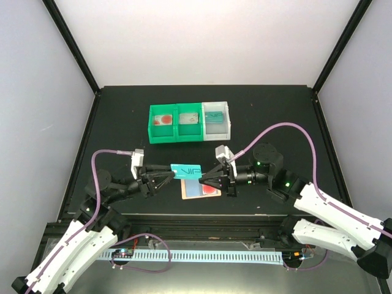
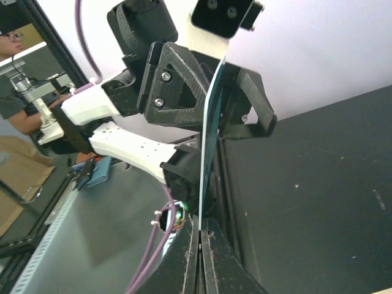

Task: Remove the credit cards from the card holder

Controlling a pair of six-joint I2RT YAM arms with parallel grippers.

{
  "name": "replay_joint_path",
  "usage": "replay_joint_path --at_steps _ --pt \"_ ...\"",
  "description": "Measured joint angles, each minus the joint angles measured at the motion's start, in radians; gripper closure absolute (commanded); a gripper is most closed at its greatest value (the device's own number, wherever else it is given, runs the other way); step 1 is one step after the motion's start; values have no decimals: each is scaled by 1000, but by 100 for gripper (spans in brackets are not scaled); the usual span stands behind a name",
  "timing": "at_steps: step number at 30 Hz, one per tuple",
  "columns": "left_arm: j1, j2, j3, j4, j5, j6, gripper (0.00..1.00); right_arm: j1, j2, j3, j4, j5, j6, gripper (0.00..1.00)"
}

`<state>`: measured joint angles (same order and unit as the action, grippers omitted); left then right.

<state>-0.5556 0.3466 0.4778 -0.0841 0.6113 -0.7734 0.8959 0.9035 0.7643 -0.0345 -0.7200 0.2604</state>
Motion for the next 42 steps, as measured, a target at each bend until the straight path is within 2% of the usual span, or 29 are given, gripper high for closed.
replay_joint_path --at_steps 2,6,12,14,19,25,28,31,42 --pt "0 0 -17 52 32 -22 69 0 3 -5 3 -22 17 99" --pt "0 2 -45 118 74 -61 97 0 21 -6 6 -46 48 99" --pt "0 3 -50 147 77 -97 98 -1 22 -16 15 0 103 74" --pt "0 2 -61 167 68 -119 98 0 8 -35 35 45 134 72" --pt "0 3 -98 187 40 -164 98 0 -42 -126 163 165 316 73" --pt "0 3 -127 243 17 -221 98 0 -2 -162 273 247 541 70" --pt "0 3 -150 278 16 -253 98 0 13 -190 341 267 628 79" --pt "0 3 -163 293 15 -271 98 0 21 -220 393 275 693 83" --pt "0 0 -191 311 -13 -293 98 0 72 -238 489 264 775 84"
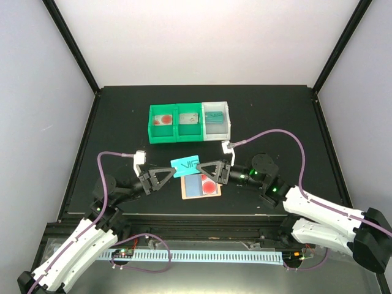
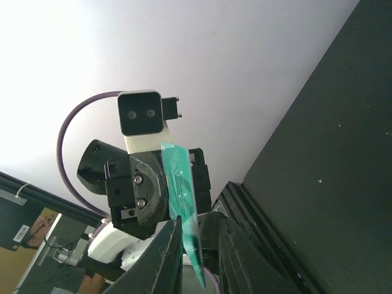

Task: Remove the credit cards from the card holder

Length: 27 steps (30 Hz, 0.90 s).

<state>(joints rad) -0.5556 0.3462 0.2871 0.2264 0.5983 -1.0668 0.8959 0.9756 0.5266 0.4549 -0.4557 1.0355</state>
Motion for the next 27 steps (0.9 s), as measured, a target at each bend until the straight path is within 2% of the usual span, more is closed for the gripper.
replay_joint_path --at_steps 4,8,12,13,14,18,21,22,27 --pt "0 0 0 -3 -16 7 98 0 12 -6 29 -5 23 86" --pt "0 -7 0 -10 -26 15 98 0 23 -11 40 -14 37 99" --pt "0 -7 0 -17 -33 19 98 0 26 -17 53 -14 47 99" --pt "0 -9 0 -22 -36 20 93 0 26 -18 58 -14 47 99" --pt "0 -13 0 -27 -37 23 83 0 26 -18 60 -14 45 99" --pt "0 -26 7 -82 -53 64 29 -6 12 -15 12 3 11 99" --pt "0 -26 41 -164 -68 116 8 -36 -29 -1 -99 39 -44 99" --pt "0 -26 56 -192 -75 136 2 -57 -44 8 -139 51 -67 99" --pt "0 -25 136 -323 -106 246 1 -196 -52 109 -320 84 -188 99"
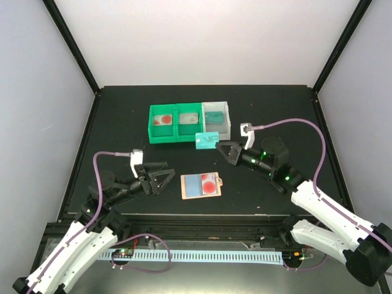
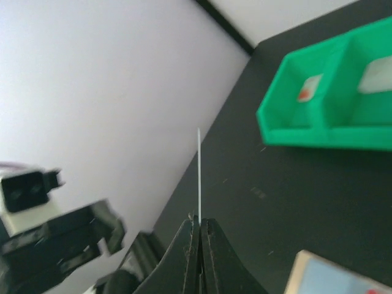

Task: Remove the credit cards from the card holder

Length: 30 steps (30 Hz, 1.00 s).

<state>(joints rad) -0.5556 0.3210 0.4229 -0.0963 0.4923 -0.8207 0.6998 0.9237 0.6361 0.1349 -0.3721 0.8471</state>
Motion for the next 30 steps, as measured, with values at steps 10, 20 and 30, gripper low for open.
replay_joint_path --at_steps 10,20,30 --pt "0 113 107 -288 -118 217 1 -217 259 259 -205 44 -211 99" --pt "0 152 128 -368 -209 280 1 -284 698 596 -380 76 -312 99" --pt "0 100 123 -372 -216 280 1 -320 1020 865 -466 78 -311 99"
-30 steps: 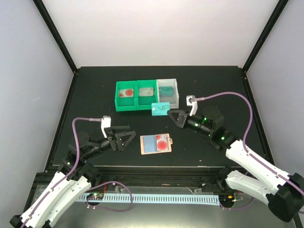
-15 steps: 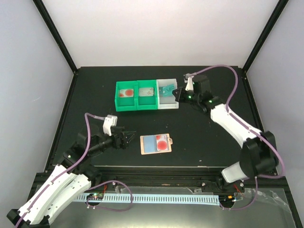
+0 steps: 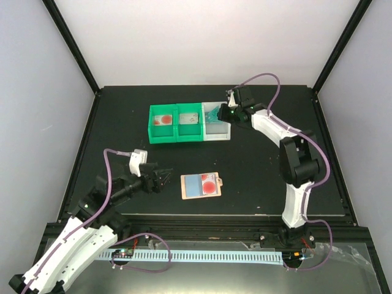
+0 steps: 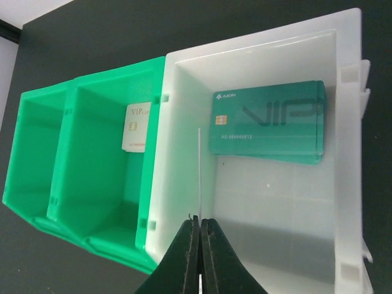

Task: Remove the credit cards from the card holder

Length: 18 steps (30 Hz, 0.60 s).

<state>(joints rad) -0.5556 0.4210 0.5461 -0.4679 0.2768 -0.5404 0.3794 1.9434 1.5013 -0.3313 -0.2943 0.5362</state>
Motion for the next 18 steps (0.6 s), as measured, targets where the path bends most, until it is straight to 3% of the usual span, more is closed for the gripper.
replay_joint_path --at_steps 18 --pt "0 -15 -16 5 0 6 1 -8 263 264 -21 -24 49 93"
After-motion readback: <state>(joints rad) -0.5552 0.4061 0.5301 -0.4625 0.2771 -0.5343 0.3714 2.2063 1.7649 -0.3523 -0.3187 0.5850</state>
